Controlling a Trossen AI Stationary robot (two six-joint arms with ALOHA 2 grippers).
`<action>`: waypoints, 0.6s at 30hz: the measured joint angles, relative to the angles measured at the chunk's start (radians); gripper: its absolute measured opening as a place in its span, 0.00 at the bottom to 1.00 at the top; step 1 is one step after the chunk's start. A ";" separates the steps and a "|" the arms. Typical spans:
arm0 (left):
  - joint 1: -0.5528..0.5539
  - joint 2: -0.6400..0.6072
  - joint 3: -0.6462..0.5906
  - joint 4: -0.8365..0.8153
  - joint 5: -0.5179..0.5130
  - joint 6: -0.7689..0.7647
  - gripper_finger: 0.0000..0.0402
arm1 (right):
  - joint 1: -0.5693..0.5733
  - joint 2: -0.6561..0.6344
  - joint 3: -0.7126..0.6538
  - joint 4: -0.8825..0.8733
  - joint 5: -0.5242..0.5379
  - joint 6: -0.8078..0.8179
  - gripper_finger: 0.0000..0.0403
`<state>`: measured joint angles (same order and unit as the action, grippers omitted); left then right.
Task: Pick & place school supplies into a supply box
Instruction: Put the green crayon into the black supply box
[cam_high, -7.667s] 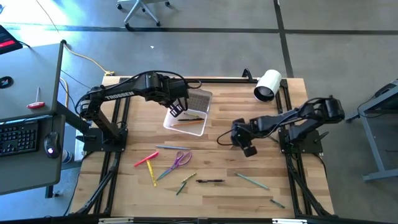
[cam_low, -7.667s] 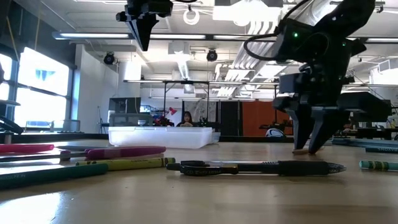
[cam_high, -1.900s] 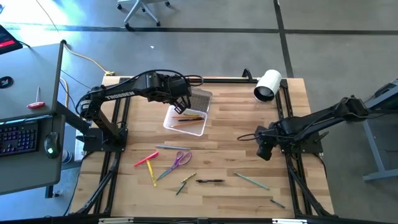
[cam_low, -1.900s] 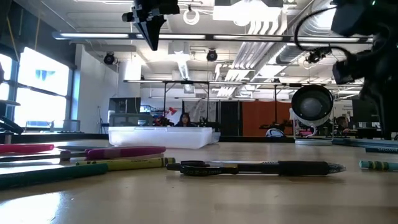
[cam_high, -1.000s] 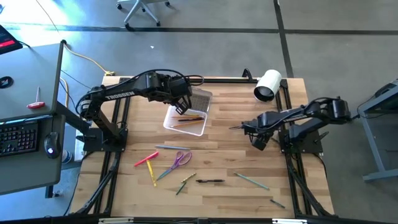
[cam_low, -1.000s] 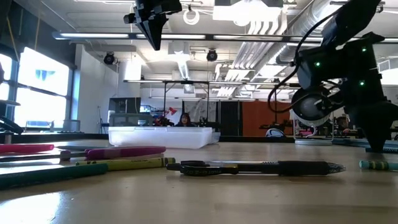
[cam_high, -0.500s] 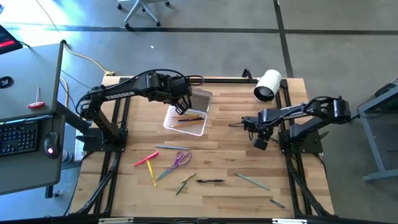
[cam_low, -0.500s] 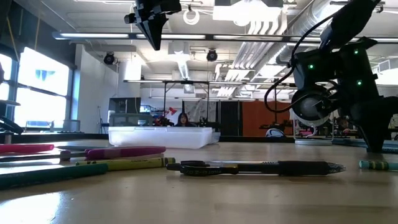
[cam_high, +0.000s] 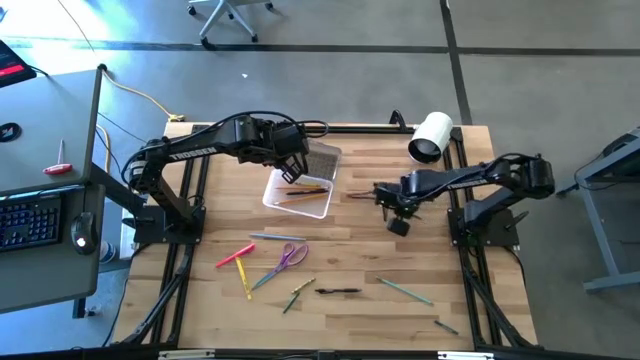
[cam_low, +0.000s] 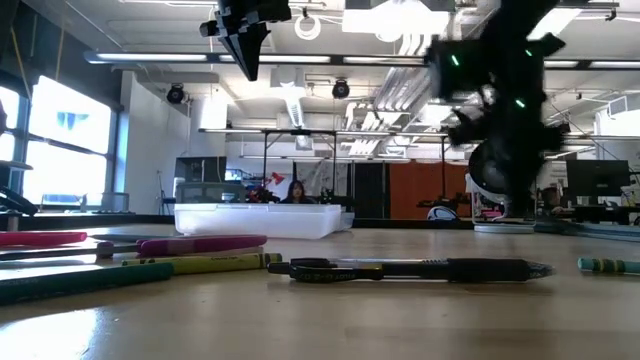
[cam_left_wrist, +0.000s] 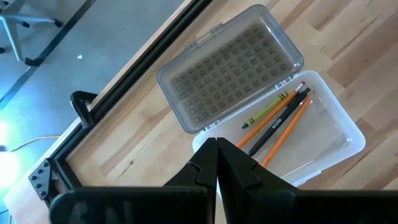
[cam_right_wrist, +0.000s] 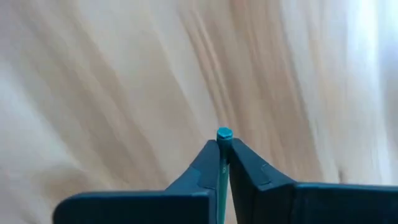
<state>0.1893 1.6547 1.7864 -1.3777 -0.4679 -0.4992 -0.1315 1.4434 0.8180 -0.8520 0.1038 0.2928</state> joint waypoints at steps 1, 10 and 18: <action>0.000 0.000 0.000 0.000 0.000 0.000 0.12 | 0.005 -0.001 0.036 0.045 0.010 -0.021 0.01; 0.000 0.000 0.000 0.000 0.002 -0.003 0.12 | 0.023 0.110 0.283 0.479 0.128 -0.273 0.01; 0.000 0.000 0.000 -0.068 -0.088 -0.014 0.12 | 0.055 0.433 0.533 0.511 0.134 -0.479 0.01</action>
<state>0.1890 1.6547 1.7863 -1.4455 -0.5555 -0.5131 -0.0769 1.8768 1.3514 -0.3415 0.2382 -0.1866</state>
